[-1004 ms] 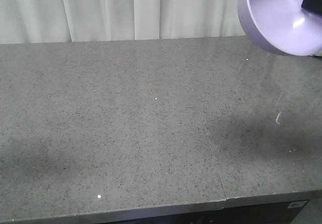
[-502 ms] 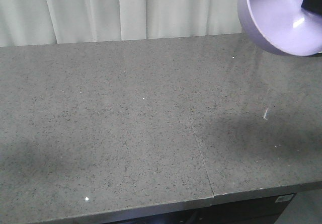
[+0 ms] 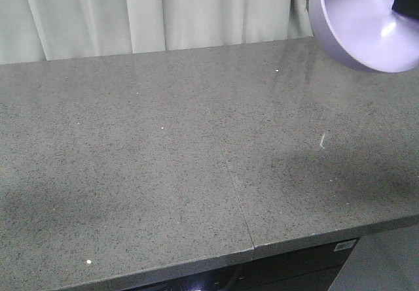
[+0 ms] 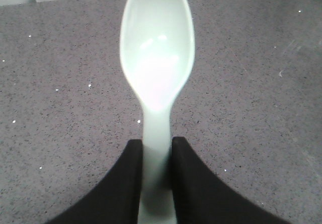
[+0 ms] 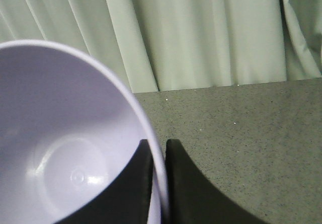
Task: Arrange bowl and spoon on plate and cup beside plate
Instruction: 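Drive the base around the counter corner holding spoon and bowl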
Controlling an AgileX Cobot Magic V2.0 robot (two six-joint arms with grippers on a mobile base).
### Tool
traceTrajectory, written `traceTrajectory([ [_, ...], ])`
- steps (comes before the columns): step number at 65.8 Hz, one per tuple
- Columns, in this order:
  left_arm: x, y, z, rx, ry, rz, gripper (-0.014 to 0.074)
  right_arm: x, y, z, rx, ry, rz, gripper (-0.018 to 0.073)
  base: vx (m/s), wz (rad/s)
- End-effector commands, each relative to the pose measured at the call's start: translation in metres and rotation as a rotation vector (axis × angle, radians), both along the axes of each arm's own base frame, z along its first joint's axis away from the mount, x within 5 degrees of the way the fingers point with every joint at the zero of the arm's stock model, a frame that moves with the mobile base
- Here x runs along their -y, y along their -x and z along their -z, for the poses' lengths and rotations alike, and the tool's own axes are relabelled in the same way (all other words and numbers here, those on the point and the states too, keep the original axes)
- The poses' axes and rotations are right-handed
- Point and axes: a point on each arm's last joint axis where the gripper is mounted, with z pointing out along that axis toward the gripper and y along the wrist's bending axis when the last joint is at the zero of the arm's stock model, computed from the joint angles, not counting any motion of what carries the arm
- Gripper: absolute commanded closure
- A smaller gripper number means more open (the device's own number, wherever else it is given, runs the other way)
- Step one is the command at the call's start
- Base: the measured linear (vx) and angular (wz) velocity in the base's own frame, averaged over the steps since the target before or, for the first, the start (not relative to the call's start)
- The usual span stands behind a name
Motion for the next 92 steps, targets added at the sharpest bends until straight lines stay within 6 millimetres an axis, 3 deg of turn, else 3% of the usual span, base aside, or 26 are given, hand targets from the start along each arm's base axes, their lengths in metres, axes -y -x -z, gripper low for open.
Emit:
traceTrajectory([
  [1, 0.0014, 0.0043, -0.0157, 0.098, 0.028, -0.001, 0.0602, -0.001, 0.0064, -0.0184, 0.082, -0.027, 0.015, 0.0569, -0.02, -0.17],
  [92, 0.0014, 0.0043, -0.0157, 0.098, 0.028, -0.001, 0.0602, -0.001, 0.0064, -0.0184, 0.083, -0.027, 0.016, 0.0569, -0.01, -0.13],
])
